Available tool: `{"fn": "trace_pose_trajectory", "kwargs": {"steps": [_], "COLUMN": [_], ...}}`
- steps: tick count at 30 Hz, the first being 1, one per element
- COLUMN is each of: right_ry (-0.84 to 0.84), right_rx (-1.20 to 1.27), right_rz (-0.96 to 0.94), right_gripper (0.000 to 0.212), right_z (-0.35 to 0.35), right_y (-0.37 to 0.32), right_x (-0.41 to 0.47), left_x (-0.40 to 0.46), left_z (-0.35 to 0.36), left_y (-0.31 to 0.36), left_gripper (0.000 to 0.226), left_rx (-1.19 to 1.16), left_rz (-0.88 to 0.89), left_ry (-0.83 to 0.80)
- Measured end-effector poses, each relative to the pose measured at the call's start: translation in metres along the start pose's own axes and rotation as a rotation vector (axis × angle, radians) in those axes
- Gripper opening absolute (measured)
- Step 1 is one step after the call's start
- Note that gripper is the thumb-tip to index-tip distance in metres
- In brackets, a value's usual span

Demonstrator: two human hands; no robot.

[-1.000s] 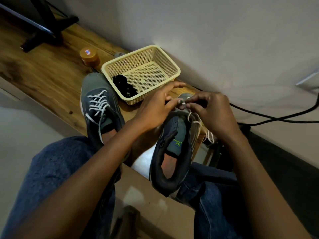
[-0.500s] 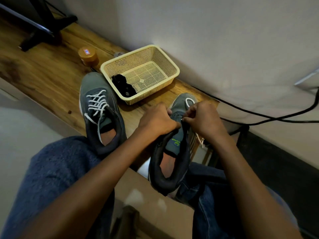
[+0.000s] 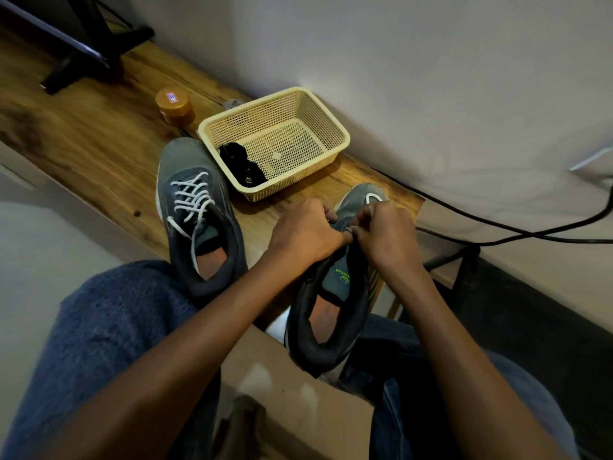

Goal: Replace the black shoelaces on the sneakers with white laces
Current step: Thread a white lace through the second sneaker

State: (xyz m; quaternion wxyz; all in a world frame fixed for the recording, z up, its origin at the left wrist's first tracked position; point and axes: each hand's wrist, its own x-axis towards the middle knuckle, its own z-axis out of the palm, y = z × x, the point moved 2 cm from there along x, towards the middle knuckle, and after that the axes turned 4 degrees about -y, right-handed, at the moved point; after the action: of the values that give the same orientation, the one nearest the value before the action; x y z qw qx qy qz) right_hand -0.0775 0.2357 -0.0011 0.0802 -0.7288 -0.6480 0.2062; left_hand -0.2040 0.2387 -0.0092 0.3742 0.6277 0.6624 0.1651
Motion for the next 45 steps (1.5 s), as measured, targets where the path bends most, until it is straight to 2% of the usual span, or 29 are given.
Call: {"fn": "trace_pose_trajectory", "kwargs": {"steps": [4, 8, 11, 15, 21, 26, 32, 39, 45], "right_ry": [-0.007, 0.076, 0.118, 0.132, 0.15, 0.177, 0.197, 0.085, -0.074], "right_rx": [0.002, 0.159, 0.266, 0.352, 0.479, 0.512, 0.593, 0.565, 0.494], "right_rz": [0.041, 0.081, 0.128, 0.164, 0.189, 0.191, 0.211, 0.173, 0.089], "right_gripper": [0.012, 0.004, 0.007, 0.007, 0.019, 0.023, 0.032, 0.03, 0.021], "right_z": [0.006, 0.01, 0.016, 0.019, 0.019, 0.022, 0.027, 0.012, -0.006], "right_y": [0.0, 0.001, 0.001, 0.0, 0.002, 0.0, -0.001, 0.002, 0.005], "right_x": [0.002, -0.005, -0.009, -0.011, -0.014, -0.018, -0.019, -0.01, -0.008], "left_x": [-0.001, -0.001, -0.003, -0.004, -0.002, 0.0, -0.001, -0.001, 0.003], "left_z": [0.0, 0.001, 0.0, -0.001, -0.002, -0.001, 0.005, 0.004, 0.009], "left_y": [0.0, 0.0, 0.0, -0.002, -0.009, -0.016, -0.02, -0.01, -0.009], "left_gripper": [0.039, 0.041, 0.04, 0.029, 0.02, 0.025, 0.026, 0.012, 0.007], "left_rx": [0.008, 0.004, 0.008, -0.005, -0.04, -0.052, -0.059, -0.021, -0.124], "left_rz": [0.004, 0.024, 0.057, 0.096, 0.098, 0.096, 0.081, 0.144, 0.074], "left_ry": [0.005, -0.01, -0.013, -0.034, -0.101, -0.155, -0.092, 0.132, 0.123]}}
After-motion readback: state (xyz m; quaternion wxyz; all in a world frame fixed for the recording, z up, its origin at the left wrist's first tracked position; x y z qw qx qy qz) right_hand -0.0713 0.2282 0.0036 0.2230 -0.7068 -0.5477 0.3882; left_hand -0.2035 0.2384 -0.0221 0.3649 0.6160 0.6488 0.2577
